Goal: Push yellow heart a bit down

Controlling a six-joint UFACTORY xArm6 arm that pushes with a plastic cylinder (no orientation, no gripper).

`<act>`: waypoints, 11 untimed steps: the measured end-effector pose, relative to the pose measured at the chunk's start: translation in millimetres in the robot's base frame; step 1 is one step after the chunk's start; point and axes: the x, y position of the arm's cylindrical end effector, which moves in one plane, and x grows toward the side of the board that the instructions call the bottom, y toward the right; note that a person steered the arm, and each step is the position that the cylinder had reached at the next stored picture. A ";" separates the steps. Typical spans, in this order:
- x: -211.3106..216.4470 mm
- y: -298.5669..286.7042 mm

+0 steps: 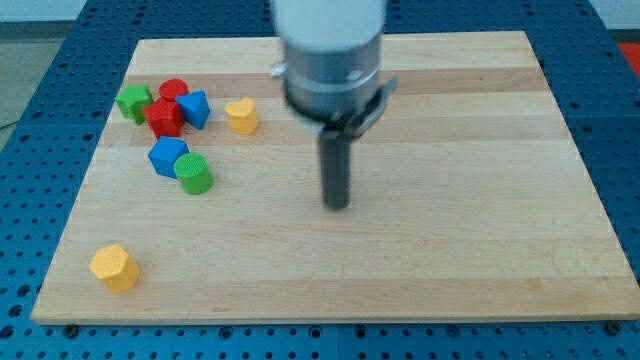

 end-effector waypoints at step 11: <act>29.5 -87.5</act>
